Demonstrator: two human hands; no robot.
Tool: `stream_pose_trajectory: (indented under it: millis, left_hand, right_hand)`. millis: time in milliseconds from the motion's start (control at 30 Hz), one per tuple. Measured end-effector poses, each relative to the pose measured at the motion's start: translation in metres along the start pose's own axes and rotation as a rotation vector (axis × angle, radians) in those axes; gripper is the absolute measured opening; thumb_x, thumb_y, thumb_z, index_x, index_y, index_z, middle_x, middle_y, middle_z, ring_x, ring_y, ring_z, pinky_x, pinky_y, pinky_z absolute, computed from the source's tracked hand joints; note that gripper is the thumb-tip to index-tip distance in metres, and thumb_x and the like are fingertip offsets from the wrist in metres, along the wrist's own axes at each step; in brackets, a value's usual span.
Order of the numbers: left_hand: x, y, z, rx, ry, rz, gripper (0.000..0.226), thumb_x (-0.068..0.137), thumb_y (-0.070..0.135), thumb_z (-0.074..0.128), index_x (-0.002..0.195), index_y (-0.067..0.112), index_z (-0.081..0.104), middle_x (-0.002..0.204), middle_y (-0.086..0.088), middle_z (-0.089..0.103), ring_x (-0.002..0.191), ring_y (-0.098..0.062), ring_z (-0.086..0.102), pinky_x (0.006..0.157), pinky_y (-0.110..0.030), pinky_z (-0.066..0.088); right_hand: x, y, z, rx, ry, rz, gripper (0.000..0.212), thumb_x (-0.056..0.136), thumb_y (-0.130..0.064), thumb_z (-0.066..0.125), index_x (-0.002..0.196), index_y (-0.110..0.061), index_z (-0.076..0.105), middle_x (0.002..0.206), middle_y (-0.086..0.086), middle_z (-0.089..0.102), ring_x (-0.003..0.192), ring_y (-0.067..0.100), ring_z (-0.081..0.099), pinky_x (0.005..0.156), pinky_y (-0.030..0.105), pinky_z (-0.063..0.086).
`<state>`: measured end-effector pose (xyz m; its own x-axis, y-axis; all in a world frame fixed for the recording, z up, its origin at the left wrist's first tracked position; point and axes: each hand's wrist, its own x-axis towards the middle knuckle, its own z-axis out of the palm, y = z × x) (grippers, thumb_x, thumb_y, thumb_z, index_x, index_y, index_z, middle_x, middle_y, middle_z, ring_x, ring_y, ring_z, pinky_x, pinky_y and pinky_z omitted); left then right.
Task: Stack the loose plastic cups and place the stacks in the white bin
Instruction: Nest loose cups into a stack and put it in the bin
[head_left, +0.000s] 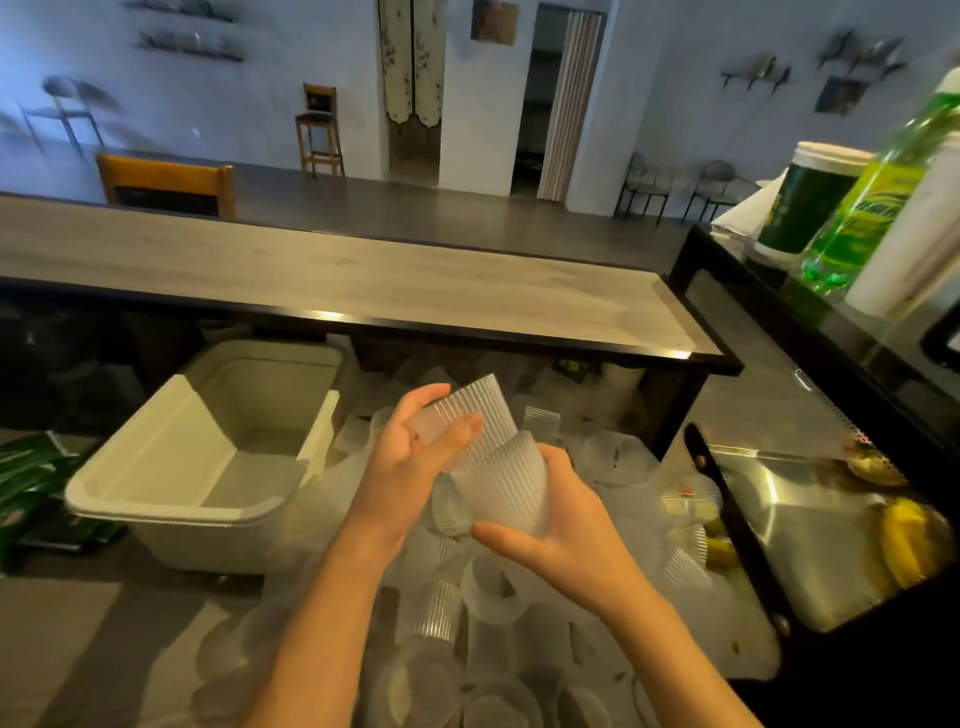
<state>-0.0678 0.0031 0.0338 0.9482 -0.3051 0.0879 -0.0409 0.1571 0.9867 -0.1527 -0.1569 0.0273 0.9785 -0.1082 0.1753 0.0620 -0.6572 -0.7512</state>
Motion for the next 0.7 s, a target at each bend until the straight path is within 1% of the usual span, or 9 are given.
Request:
stream_pose_trajectory:
  millis: [67, 133, 233, 300, 367, 467, 533, 600, 700]
  left_hand:
    - [-0.005, 0.0, 0.001, 0.05, -0.031, 0.0, 0.065, 0.07, 0.046, 0.077, 0.128, 0.03, 0.054, 0.117, 0.004, 0.065, 0.1, 0.004, 0.062, 0.079, -0.011, 0.048]
    - [-0.006, -0.004, 0.0, 0.098, -0.073, -0.014, 0.064, 0.07, 0.044, 0.077, 0.128, 0.03, 0.053, 0.116, 0.005, 0.065, 0.102, 0.002, 0.061, 0.076, -0.008, 0.047]
    - [-0.007, -0.013, -0.006, 0.164, -0.173, -0.048, 0.072, 0.068, 0.064, 0.076, 0.131, 0.037, 0.051, 0.125, 0.009, 0.063, 0.116, -0.006, 0.059, 0.092, -0.02, 0.048]
    - [-0.012, -0.015, -0.007, 0.223, -0.251, -0.057, 0.079, 0.074, 0.079, 0.056, 0.142, 0.041, 0.041, 0.144, 0.02, 0.045, 0.131, 0.0, 0.044, 0.099, -0.013, 0.036]
    - [-0.018, -0.016, -0.007, 0.308, -0.315, -0.084, 0.087, 0.074, 0.081, 0.034, 0.151, 0.041, 0.027, 0.142, 0.029, 0.029, 0.135, 0.008, 0.026, 0.098, -0.007, 0.024]
    - [-0.023, -0.021, -0.006, 0.397, -0.375, -0.119, 0.096, 0.068, 0.095, 0.021, 0.151, 0.048, 0.018, 0.145, 0.03, 0.028, 0.135, 0.008, 0.024, 0.11, -0.02, 0.018]
    - [-0.015, -0.031, -0.006, 0.412, -0.284, -0.1, 0.093, 0.071, 0.093, 0.021, 0.149, 0.044, 0.031, 0.144, 0.022, 0.047, 0.131, 0.002, 0.043, 0.113, -0.029, 0.03]
    - [0.0, -0.044, -0.003, 0.429, -0.039, -0.078, 0.073, 0.084, 0.077, 0.038, 0.14, 0.031, 0.049, 0.113, 0.015, 0.067, 0.106, -0.005, 0.062, 0.101, -0.035, 0.045]
    - [0.028, -0.061, -0.001, 0.648, 0.162, 0.033, 0.051, 0.093, 0.049, 0.056, 0.134, 0.021, 0.053, 0.104, 0.01, 0.064, 0.095, -0.011, 0.063, 0.091, -0.038, 0.05]
  right_hand:
    - [-0.005, -0.002, 0.007, -0.01, -0.001, 0.0, 0.072, 0.065, -0.068, 0.073, 0.12, -0.052, 0.028, 0.12, -0.023, 0.047, 0.106, -0.002, 0.052, 0.085, 0.032, 0.052]
    - [-0.008, -0.004, 0.012, 0.003, 0.011, 0.009, 0.07, 0.066, -0.065, 0.074, 0.118, -0.054, 0.028, 0.119, -0.023, 0.048, 0.105, -0.003, 0.052, 0.084, 0.03, 0.052]
    - [-0.012, -0.005, 0.019, 0.066, 0.044, 0.039, 0.071, 0.068, -0.057, 0.078, 0.122, -0.049, 0.033, 0.118, -0.023, 0.052, 0.103, -0.006, 0.054, 0.081, 0.024, 0.051]
    - [-0.014, -0.005, 0.021, 0.109, 0.078, 0.049, 0.069, 0.068, -0.056, 0.079, 0.122, -0.048, 0.036, 0.117, -0.022, 0.054, 0.104, -0.007, 0.055, 0.081, 0.019, 0.049]
    - [-0.016, -0.002, 0.022, 0.121, 0.099, 0.055, 0.066, 0.068, -0.055, 0.08, 0.118, -0.051, 0.038, 0.116, -0.024, 0.056, 0.106, -0.008, 0.055, 0.082, 0.015, 0.047]
    - [-0.022, 0.006, 0.02, 0.104, 0.094, 0.081, 0.062, 0.069, -0.05, 0.082, 0.112, -0.054, 0.038, 0.11, -0.027, 0.056, 0.104, -0.009, 0.054, 0.079, 0.019, 0.047]
    - [-0.027, 0.015, 0.017, 0.098, 0.111, 0.093, 0.063, 0.068, -0.054, 0.081, 0.113, -0.056, 0.038, 0.11, -0.032, 0.054, 0.104, -0.009, 0.053, 0.078, 0.018, 0.045]
    - [-0.029, 0.023, 0.012, 0.095, 0.141, 0.098, 0.066, 0.063, -0.061, 0.077, 0.115, -0.057, 0.037, 0.112, -0.033, 0.053, 0.105, -0.008, 0.053, 0.079, 0.019, 0.045]
    - [-0.028, 0.034, 0.002, 0.079, 0.158, 0.088, 0.067, 0.065, -0.06, 0.079, 0.114, -0.058, 0.035, 0.111, -0.035, 0.051, 0.104, -0.009, 0.052, 0.076, 0.016, 0.044]
